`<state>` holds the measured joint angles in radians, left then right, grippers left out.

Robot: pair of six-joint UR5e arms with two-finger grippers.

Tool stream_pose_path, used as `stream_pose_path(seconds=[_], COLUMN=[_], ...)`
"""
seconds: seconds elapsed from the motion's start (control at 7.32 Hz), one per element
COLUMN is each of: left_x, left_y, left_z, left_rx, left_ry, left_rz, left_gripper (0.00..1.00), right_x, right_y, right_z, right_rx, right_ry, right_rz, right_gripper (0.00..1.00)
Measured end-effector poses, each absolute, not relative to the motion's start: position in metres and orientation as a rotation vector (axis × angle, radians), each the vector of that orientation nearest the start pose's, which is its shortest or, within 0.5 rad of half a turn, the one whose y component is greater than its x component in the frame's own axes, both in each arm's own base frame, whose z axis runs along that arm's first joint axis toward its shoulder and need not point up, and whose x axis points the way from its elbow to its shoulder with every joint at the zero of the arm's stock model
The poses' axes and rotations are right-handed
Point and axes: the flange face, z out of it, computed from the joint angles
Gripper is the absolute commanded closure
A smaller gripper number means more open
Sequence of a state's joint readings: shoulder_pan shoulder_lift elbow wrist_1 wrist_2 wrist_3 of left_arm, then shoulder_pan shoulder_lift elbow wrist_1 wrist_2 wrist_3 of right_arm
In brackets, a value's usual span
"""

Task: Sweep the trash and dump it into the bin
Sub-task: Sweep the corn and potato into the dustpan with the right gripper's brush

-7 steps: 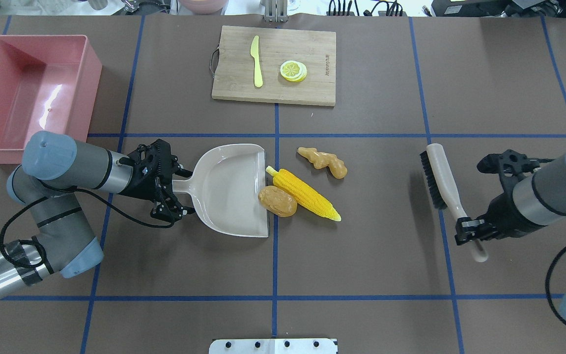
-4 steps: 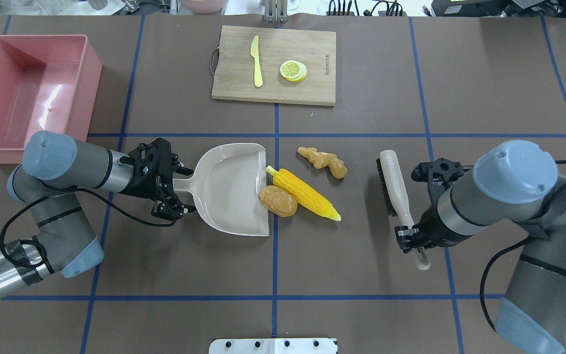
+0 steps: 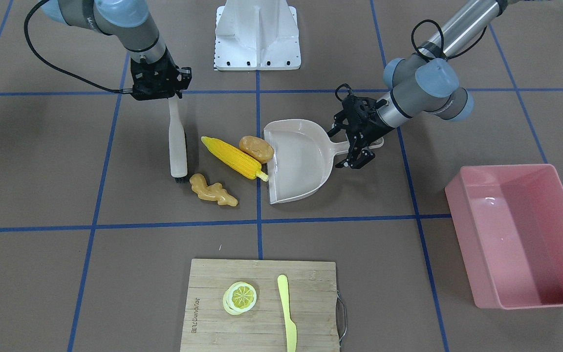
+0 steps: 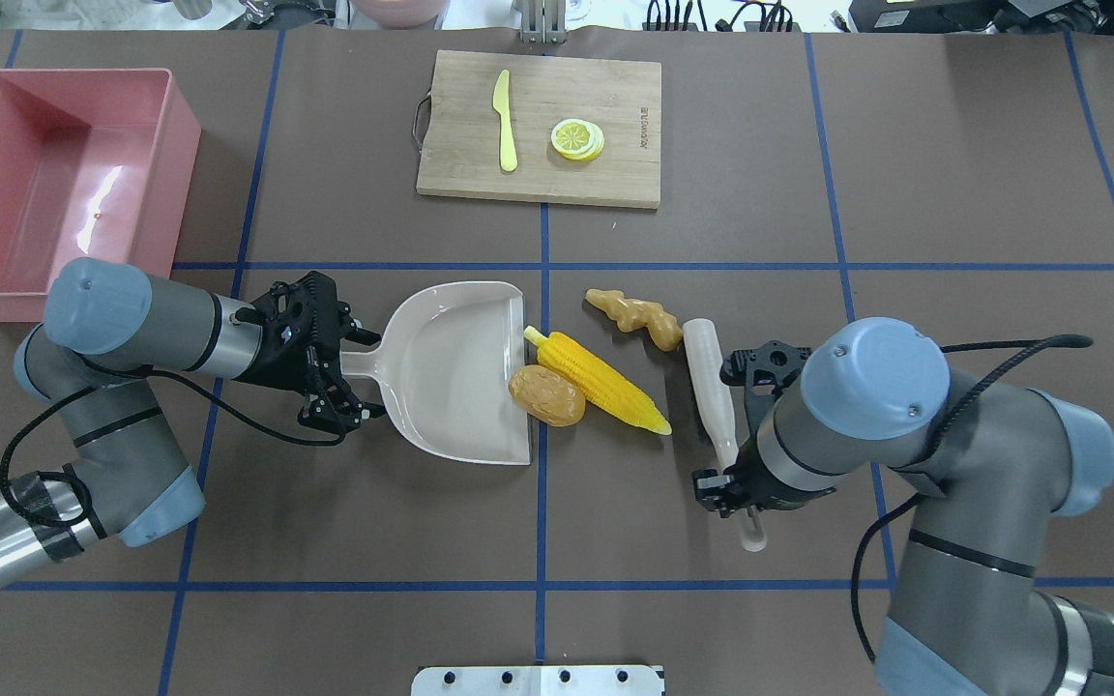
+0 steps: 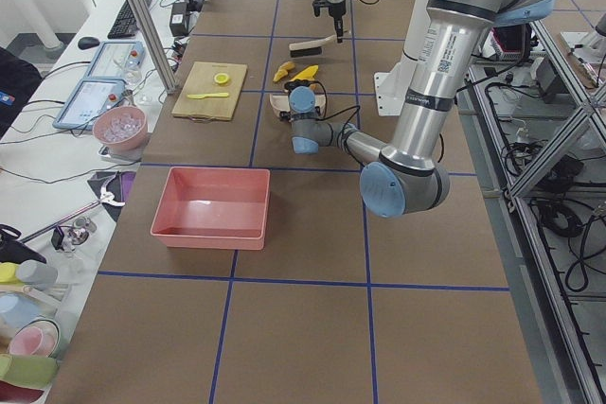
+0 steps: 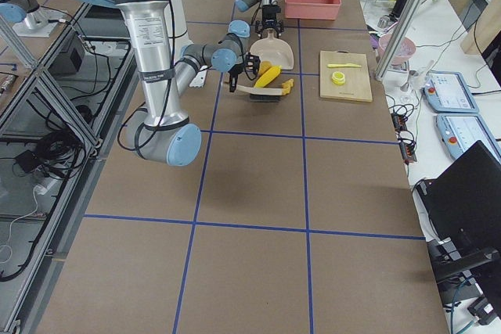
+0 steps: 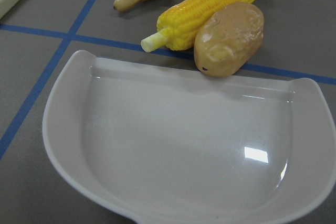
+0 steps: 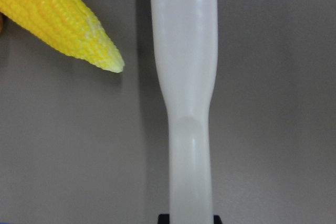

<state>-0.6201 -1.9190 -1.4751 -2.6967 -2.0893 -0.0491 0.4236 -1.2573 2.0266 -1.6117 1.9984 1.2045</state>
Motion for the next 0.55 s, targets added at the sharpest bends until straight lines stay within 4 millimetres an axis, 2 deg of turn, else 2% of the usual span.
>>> stream_pose_path(seconds=[0.27,0.55], left_x=[0.464,0.465], left_y=[-0.433,-0.431], left_z=[0.383,0.383], left_rx=[1.029,1.025], left_ry=[1.086,1.088], left_rz=[1.094,1.097], left_gripper=[0.03,0.03], right_x=[-0.496,-0.519], right_y=[-0.308,-0.298], right_z=[0.26,0.236], right_rx=[-0.11,-0.118], right_ry=[-0.811,-0.826], right_rz=[-0.086,-0.078], right_gripper=[1.0,1.0])
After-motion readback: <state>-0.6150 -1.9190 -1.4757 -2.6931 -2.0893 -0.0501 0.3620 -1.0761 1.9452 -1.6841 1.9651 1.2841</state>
